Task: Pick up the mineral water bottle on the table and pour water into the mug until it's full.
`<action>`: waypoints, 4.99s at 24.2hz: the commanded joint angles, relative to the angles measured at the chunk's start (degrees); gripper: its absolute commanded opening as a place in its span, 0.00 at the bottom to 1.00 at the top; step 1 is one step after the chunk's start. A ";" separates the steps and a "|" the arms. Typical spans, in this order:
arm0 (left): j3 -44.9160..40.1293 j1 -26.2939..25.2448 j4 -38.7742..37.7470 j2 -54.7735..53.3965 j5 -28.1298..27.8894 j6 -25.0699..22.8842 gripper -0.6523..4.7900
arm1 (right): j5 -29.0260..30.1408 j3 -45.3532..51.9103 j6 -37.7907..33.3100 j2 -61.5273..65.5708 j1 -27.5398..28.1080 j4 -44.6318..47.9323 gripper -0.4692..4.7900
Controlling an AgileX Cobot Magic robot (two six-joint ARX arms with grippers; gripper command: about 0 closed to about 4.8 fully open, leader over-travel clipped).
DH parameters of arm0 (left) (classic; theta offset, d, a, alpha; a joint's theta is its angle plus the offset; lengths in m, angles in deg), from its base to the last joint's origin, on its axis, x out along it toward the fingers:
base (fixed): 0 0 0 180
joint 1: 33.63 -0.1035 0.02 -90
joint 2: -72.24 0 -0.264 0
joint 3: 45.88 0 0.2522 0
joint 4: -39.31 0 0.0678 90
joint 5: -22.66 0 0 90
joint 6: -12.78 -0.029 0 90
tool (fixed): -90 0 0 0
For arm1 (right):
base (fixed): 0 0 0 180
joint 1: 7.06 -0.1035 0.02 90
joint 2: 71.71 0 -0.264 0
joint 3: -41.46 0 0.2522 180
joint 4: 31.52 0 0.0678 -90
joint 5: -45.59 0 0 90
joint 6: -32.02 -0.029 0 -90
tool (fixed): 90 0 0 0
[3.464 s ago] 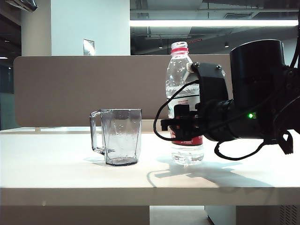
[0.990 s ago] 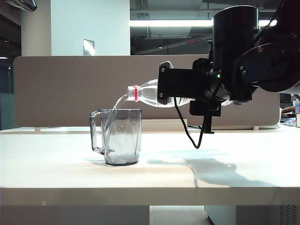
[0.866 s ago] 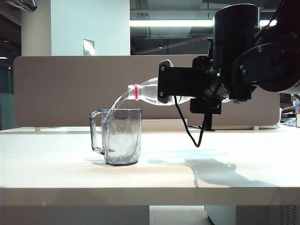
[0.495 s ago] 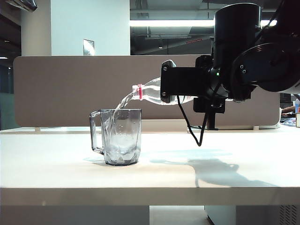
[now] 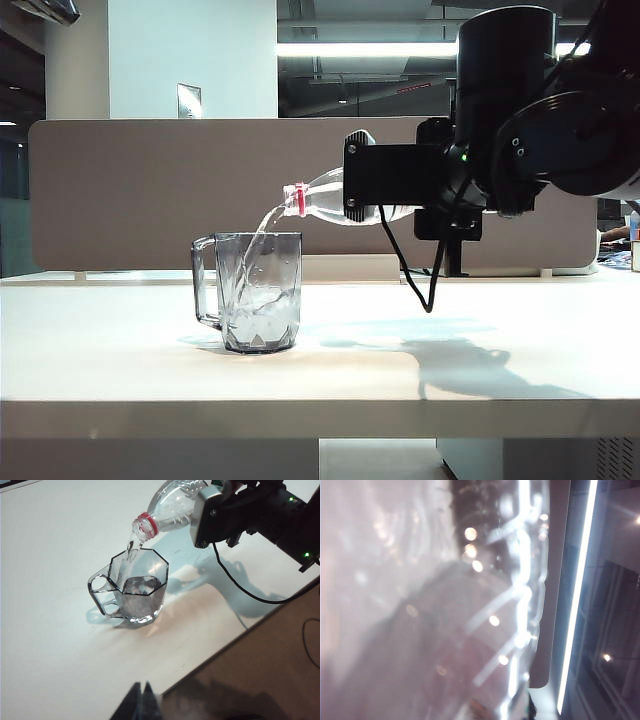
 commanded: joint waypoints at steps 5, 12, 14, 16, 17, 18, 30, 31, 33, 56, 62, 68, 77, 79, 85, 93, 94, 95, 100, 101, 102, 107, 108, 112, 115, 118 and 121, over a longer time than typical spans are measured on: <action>0.22 0.02 0.57 0.04 0.15 -0.24 0.11 | -0.02 -0.48 2.69 -0.83 -0.09 3.58 0.47; 0.22 0.02 0.57 0.04 0.15 -0.24 0.11 | -0.11 -0.48 3.96 -0.83 -0.13 3.58 0.47; 0.22 0.02 0.57 0.04 0.13 -0.24 0.11 | -0.13 -0.48 3.96 -0.83 -0.13 3.58 0.47; 0.22 0.02 0.57 0.04 0.15 -0.24 0.11 | -0.13 -0.48 3.96 -0.83 -0.13 3.58 0.47; 0.22 0.02 0.57 0.04 0.13 -0.24 0.11 | -0.11 -0.48 3.96 -0.83 -0.13 3.58 0.47; 0.22 0.02 0.57 0.04 0.13 -0.24 0.11 | -0.11 -0.48 3.96 -0.83 -0.13 3.58 0.47; 0.22 0.02 0.59 0.04 0.15 -0.24 0.11 | -0.11 -0.46 1.88 -0.83 -0.57 3.56 0.47; 0.22 0.02 0.59 0.04 0.15 -0.24 0.11 | -0.11 -0.42 1.64 -0.83 -0.90 3.54 0.47; 0.22 0.02 0.57 0.04 0.15 -0.24 0.11 | -0.11 -0.39 0.92 -0.83 -1.64 3.45 0.47; 0.22 0.02 0.57 0.04 0.13 -0.24 0.11 | -2.62 -0.37 -23.17 -0.83 -3.54 2.34 0.47; 0.22 0.02 0.59 0.04 0.15 -0.24 0.11 | -2.69 0.33 -50.58 -0.83 -4.90 2.23 0.46; 0.22 0.02 0.57 0.04 0.13 -0.24 0.11 | -1.99 4.76 -77.11 -0.83 -5.11 2.27 0.46; 0.22 0.02 0.59 0.04 0.13 -0.24 0.11 | 4.04 15.58 -96.65 -0.33 -5.14 4.57 0.46; 0.22 0.02 0.57 0.04 0.15 -0.24 0.11 | 4.22 16.66 -96.63 1.73 -5.14 9.51 0.46; 0.22 0.02 0.59 0.04 0.13 -0.24 0.11 | 7.58 16.61 -96.63 8.09 -5.16 12.39 0.47; 0.22 0.02 0.57 0.04 0.13 -0.24 0.11 | 10.14 17.03 -96.21 8.48 -5.16 12.24 0.76; 0.22 0.02 0.59 0.07 0.13 -0.24 0.11 | 10.67 17.42 -96.21 8.44 -5.18 12.28 0.80; 0.22 0.02 0.57 0.04 0.13 -0.24 0.11 | 10.64 17.81 -96.21 8.41 -5.18 12.35 0.81; 0.22 0.02 0.59 0.09 0.15 -0.24 0.11 | 10.60 21.70 -95.56 6.29 -5.16 12.46 0.93; 0.22 0.02 0.57 0.09 0.13 -0.24 0.11 | 10.62 22.25 -94.51 5.70 -5.16 12.46 0.93; 0.22 0.02 0.59 0.09 0.13 -0.24 0.11 | 10.62 23.26 -93.04 4.66 -5.18 12.46 0.93; 0.22 0.02 0.57 0.09 0.13 -0.24 0.11 | 10.62 28.41 -92.98 -1.22 -5.22 12.46 0.93; 0.22 0.02 0.57 0.09 0.15 -0.24 0.11 | 10.49 29.68 -92.96 -3.02 -5.22 12.46 0.93; 0.22 0.02 0.57 0.09 0.13 -0.24 0.11 | 10.21 35.39 -92.98 -11.80 -5.22 12.44 0.69; 0.22 0.02 0.57 0.09 0.15 -0.24 0.11 | 10.58 39.39 -92.98 -19.30 -5.22 12.44 0.26; 0.22 0.02 0.57 0.11 0.13 -0.24 0.11 | 11.78 41.92 -93.00 -25.81 -5.22 11.52 0.12; 0.22 0.02 0.55 0.09 0.15 -0.24 0.11 | 15.02 41.92 -92.96 -30.64 -5.25 8.44 0.10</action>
